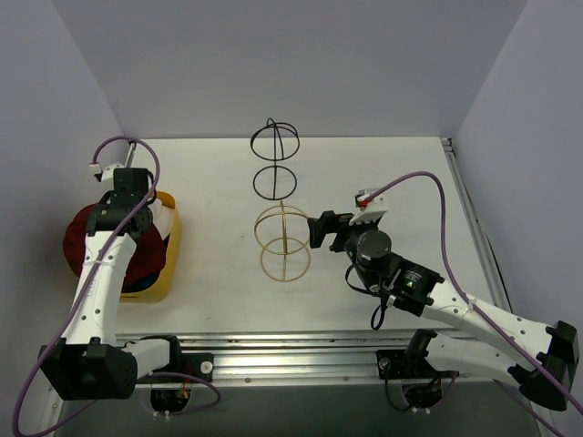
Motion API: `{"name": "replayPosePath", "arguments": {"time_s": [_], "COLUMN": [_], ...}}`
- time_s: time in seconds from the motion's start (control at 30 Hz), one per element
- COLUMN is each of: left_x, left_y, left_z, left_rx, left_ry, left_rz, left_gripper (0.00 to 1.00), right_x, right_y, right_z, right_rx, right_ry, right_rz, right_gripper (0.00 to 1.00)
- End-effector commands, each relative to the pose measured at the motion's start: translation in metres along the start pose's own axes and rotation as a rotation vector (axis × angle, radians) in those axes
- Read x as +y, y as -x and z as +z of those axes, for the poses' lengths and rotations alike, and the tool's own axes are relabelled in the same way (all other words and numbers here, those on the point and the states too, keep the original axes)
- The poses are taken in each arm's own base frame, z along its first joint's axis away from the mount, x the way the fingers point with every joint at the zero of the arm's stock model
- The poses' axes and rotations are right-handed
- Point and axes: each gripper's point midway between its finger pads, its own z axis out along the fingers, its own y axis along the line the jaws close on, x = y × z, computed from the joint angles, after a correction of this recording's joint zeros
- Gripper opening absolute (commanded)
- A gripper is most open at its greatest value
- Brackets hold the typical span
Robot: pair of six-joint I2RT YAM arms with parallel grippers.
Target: Stack the hats
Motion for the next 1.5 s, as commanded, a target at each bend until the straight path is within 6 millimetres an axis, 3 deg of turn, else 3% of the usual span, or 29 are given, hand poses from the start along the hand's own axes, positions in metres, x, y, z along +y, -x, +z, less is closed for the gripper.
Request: {"name": "replayPosePath", "arguments": {"time_s": [0.0, 0.47, 0.73, 1.03, 1.1, 1.13, 1.17, 1.3, 1.47], "left_x": [0.005, 0.013, -0.019, -0.056, -0.079, -0.079, -0.088, -0.075, -0.038], "left_y": [0.036, 0.084, 0.132, 0.175, 0.183, 0.192, 0.194, 0.202, 0.208], "left_z": [-0.029, -0.089, -0.142, -0.171, -0.174, -0.185, -0.181, -0.175, -0.167], "left_rx": [-0.098, -0.201, -0.277, -0.343, -0.349, -0.385, -0.376, -0.385, -0.434], "left_ry": [-0.065, -0.204, -0.437, -0.463, -0.526, -0.547, -0.535, -0.384, -0.191], "left_rz": [-0.060, -0.049, -0.115, -0.080, -0.057, -0.061, -0.047, -0.051, -0.060], "left_gripper": [0.02, 0.02, 0.02, 0.02, 0.02, 0.03, 0.02, 0.02, 0.02], "right_x": [0.006, 0.003, 0.005, 0.005, 0.005, 0.006, 0.006, 0.007, 0.008], "right_y": [0.027, 0.023, 0.021, 0.020, 0.019, 0.018, 0.017, 0.014, 0.012], "right_z": [-0.002, 0.001, 0.002, 0.002, 0.003, 0.004, 0.004, 0.007, 0.009], "right_rx": [-0.063, -0.049, -0.036, -0.032, -0.031, -0.027, -0.024, -0.008, 0.006], "right_ry": [0.005, -0.021, -0.018, -0.015, -0.019, -0.017, -0.016, -0.020, -0.022], "right_rz": [0.028, 0.013, 0.006, 0.005, 0.004, 0.001, 0.001, -0.012, -0.022], "right_gripper": [0.97, 0.97, 0.97, 0.97, 0.97, 0.97, 0.97, 0.97, 0.97]}}
